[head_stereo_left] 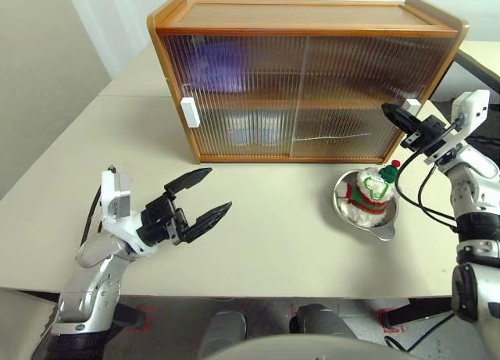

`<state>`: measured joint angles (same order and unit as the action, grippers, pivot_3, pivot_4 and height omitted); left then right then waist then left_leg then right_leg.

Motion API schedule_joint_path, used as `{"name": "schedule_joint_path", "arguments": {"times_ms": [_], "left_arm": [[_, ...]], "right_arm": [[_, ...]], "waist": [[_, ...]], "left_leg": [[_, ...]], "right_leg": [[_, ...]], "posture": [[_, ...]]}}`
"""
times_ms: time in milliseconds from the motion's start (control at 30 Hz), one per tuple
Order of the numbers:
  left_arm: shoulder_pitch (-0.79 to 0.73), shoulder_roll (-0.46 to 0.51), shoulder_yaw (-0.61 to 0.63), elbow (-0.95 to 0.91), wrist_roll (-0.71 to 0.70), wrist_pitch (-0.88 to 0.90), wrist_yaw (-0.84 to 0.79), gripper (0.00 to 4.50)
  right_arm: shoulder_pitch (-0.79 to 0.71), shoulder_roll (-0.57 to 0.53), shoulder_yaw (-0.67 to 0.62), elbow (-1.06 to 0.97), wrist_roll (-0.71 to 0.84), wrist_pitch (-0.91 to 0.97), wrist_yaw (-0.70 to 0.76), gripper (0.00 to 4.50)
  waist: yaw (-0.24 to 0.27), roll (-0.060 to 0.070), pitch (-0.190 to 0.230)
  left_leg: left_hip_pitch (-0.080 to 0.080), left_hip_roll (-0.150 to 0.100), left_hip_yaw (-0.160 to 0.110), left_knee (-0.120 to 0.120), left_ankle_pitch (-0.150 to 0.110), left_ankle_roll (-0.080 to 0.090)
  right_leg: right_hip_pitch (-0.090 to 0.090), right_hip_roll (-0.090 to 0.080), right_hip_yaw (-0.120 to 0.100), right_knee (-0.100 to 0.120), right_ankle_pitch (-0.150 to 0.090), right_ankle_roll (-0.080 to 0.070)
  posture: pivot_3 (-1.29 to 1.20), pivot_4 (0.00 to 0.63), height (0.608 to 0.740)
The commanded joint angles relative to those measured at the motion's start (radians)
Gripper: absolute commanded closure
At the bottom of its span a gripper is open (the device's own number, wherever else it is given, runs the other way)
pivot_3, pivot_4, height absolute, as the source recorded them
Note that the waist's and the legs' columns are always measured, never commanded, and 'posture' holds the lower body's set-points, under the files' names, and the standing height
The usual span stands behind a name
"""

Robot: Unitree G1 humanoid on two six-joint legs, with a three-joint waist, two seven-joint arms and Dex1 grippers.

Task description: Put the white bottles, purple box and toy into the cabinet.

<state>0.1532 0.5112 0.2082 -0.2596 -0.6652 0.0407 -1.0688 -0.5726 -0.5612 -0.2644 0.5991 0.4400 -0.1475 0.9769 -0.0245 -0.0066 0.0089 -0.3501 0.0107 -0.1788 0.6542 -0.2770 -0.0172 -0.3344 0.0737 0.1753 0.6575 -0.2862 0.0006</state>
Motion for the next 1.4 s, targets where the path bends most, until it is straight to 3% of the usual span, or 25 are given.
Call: {"name": "schedule_joint_path", "arguments": {"times_ms": [33,367,767,1400], "left_arm": [[-0.001,0.023,0.002,0.031,0.018,-0.02,-0.037,0.0],[-0.04,0.033,-0.025,0.111,0.068,-0.071,-0.096,0.0],[-0.044,0.011,-0.047,0.131,0.083,-0.097,-0.098,0.0],[-0.045,0.015,-0.045,0.149,0.085,-0.101,-0.1,0.0]], "right_arm": [[0.005,-0.023,-0.03,0.009,0.004,-0.004,0.001,4.47],[0.067,-0.052,-0.1,-0.033,-0.007,-0.016,-0.119,4.47],[0.08,-0.046,-0.096,-0.025,-0.053,-0.009,-0.243,4.47],[0.143,0.013,-0.063,-0.181,-0.048,0.062,-0.263,4.47]], "waist": [[0.004,0.0,0.0],[0.001,0.001,0.0],[-0.013,0.001,0.0],[-0.023,0.002,-0.001]], "left_leg": [[0.0,0.0,0.0,0.0,0.0,0.0],[0.0,0.001,0.0,-0.001,0.0,0.0],[0.0,0.001,-0.005,0.002,0.0,0.0],[0.002,0.002,-0.001,-0.012,0.0,0.0]], "right_leg": [[0.0,0.0,0.0,0.0,0.0,0.0],[-0.001,-0.001,0.0,0.001,-0.001,-0.001],[-0.001,-0.002,0.002,0.001,0.0,0.001],[-0.003,0.001,0.001,0.001,-0.002,0.009]], "posture": [[0.0,0.0,0.74],[-0.03,0.0,0.74],[-0.02,0.0,0.74],[-0.02,0.0,0.74]]}}
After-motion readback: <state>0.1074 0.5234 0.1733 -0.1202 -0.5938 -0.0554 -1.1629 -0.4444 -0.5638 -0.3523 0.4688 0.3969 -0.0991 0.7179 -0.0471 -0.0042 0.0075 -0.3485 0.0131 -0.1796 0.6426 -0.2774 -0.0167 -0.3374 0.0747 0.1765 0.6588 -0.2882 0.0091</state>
